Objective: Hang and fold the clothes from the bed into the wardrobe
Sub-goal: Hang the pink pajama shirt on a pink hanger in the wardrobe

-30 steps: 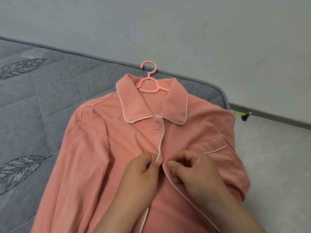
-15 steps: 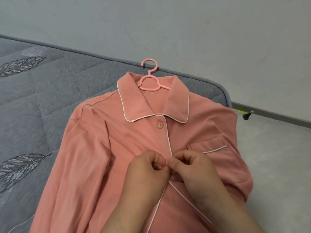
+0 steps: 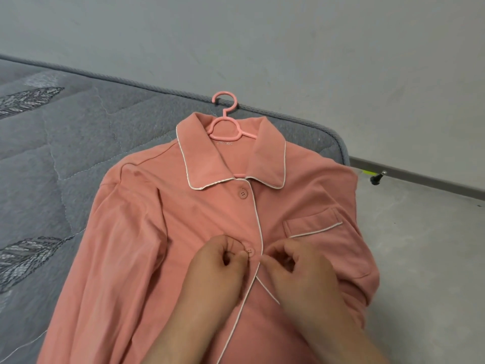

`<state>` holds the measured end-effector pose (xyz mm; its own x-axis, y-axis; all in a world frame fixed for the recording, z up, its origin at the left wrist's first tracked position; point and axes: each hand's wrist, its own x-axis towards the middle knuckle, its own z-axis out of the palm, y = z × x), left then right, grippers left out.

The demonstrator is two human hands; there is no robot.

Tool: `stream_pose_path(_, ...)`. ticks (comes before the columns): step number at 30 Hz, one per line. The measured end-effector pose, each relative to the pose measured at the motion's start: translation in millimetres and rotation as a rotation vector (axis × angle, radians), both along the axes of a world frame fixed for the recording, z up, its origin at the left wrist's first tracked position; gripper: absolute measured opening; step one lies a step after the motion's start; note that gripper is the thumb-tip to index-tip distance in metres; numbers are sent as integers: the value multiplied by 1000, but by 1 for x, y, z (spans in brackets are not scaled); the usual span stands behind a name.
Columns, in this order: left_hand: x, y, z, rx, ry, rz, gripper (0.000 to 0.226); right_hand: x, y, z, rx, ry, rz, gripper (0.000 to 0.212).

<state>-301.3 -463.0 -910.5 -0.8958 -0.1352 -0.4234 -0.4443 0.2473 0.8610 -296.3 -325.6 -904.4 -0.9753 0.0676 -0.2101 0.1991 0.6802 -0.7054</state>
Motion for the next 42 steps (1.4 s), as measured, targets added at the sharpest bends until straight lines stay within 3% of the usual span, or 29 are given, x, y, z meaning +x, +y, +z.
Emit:
stream_pose_path(2,25,-4,-4,-282,117,-74,15,22,14,0,236,30,143,14)
stream_pose_path(4,52,-10,-9,-476,154,-192,27,46,24,-2,319,70,174,20)
stream_pose_path(7,79,-12,-11,-627,171,-348,33,69,38,-12,316,119,125,18)
stream_pose_path(11,84,-11,0,-720,60,-373,42,67,45,-4,318,104,153,7)
stream_pose_path(16,83,-1,14,-287,46,-139,29,60,32,23,211,-73,180,11)
stream_pose_path(20,86,15,29,-136,77,-92,3,60,17,32,-356,-331,-92,12)
stream_pose_path(21,88,17,29,-113,68,-77,12,60,15,31,-446,-378,-137,13)
stream_pose_path(28,94,14,22,168,-65,24,39,64,9,12,-486,-401,-189,20)
stream_pose_path(30,92,13,19,276,-136,59,35,64,11,8,-527,-427,-184,21)
stream_pose_path(34,87,18,13,216,-129,94,12,61,12,9,-647,-457,-169,9)
stream_pose_path(37,84,21,9,154,-107,78,17,62,11,4,-628,-405,-226,15)
stream_pose_path(42,77,18,4,265,-247,118,26,64,10,2,-642,-427,-271,13)
